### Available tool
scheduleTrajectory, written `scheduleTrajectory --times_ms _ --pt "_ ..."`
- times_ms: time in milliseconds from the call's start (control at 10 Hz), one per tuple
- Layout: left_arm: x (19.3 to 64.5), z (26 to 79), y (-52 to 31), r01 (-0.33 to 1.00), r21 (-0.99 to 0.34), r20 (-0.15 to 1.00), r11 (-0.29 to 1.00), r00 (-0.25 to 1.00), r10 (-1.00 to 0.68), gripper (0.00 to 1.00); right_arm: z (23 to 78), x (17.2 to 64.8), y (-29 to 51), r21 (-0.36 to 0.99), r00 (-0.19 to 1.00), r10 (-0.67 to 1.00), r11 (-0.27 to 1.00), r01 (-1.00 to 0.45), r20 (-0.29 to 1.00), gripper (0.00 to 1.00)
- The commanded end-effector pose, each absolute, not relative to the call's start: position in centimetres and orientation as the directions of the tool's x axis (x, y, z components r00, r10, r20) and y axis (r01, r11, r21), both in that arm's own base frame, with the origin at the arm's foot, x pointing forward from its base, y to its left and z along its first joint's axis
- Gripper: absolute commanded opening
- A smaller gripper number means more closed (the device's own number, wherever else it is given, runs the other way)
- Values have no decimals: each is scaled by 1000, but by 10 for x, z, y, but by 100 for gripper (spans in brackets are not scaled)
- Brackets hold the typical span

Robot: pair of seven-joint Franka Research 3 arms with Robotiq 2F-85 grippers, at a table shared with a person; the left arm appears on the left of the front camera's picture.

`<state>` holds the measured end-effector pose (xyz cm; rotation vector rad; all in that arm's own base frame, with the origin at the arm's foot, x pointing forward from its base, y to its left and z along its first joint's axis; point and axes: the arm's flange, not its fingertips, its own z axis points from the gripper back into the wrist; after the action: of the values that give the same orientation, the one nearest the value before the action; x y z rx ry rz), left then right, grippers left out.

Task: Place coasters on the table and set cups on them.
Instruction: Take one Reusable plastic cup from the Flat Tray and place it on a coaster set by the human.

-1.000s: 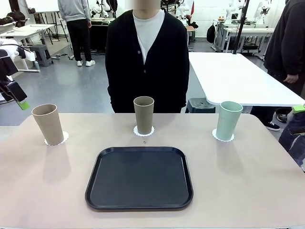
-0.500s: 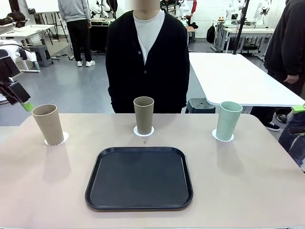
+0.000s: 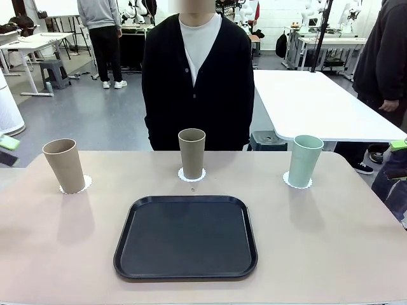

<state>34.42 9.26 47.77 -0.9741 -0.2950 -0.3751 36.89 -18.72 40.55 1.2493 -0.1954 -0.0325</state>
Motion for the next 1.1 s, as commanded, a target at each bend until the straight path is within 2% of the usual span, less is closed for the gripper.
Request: scheduleTrajectory --times_ms 0,100,300,500,800,1000 --pt "339 462 143 395 -831 411 393 911 -46 100 406 368 -187 943 984 -125 323 -84 130 100" --pt "336 445 169 361 -864 396 351 918 30 100 406 368 -187 943 984 -125 323 -84 130 100" --pt "351 430 210 282 -914 313 293 948 64 100 406 368 -187 943 984 -125 323 -84 130 100" --pt "349 420 241 284 -935 307 211 948 81 100 406 368 -187 943 984 -125 323 -84 130 100" --pt "341 412 273 287 -944 300 163 952 62 100 406 368 -187 943 984 -125 323 -84 130 100" --pt "344 410 272 296 -937 298 186 954 -16 100 406 368 -187 943 984 -125 323 -84 130 100"
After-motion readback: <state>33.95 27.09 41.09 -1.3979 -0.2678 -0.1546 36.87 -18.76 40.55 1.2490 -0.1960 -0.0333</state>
